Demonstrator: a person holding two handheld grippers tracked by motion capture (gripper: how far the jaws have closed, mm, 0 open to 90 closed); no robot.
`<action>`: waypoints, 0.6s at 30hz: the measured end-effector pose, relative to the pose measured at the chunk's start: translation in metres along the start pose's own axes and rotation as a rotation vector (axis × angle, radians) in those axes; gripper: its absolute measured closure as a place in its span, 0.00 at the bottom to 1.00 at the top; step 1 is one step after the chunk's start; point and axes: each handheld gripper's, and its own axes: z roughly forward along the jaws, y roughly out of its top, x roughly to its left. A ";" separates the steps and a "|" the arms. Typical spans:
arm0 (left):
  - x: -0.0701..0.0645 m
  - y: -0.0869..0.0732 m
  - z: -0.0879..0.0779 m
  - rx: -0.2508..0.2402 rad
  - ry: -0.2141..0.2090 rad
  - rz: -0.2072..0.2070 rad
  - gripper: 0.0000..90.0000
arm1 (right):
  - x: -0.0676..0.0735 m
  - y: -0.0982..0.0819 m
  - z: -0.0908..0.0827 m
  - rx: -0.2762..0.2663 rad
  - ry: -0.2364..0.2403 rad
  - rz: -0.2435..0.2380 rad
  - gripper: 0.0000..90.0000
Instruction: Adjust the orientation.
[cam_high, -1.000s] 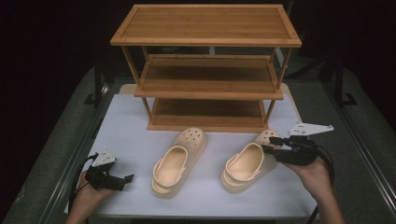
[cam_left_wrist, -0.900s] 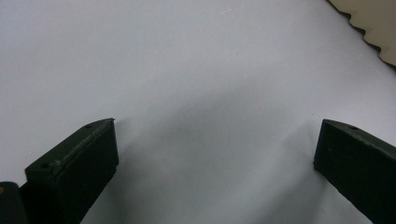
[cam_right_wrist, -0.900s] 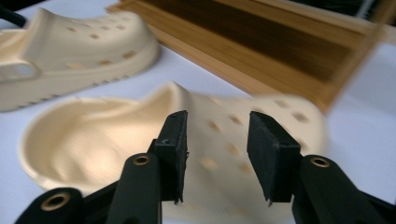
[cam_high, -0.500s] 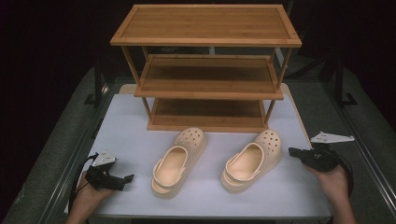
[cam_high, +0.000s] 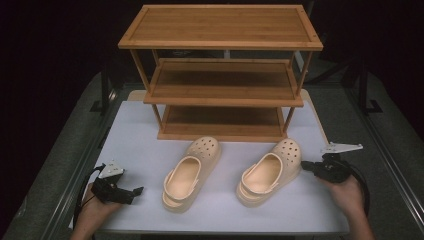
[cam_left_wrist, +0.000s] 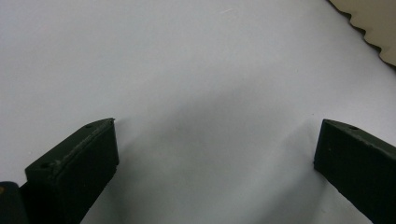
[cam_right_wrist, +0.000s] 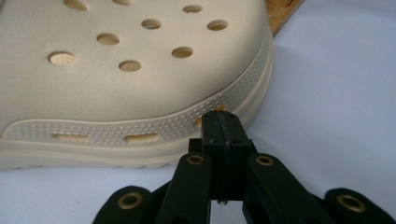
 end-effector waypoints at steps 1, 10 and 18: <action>0.000 0.000 0.000 0.000 0.000 0.000 0.00 | 0.000 0.000 0.000 0.000 -0.001 -0.002 1.00; 0.000 0.000 0.000 0.000 0.000 0.000 0.00 | 0.003 0.007 0.008 -0.005 0.011 -0.006 1.00; 0.000 0.000 0.000 0.001 0.000 0.000 0.00 | 0.012 0.021 0.021 -0.002 0.051 -0.039 1.00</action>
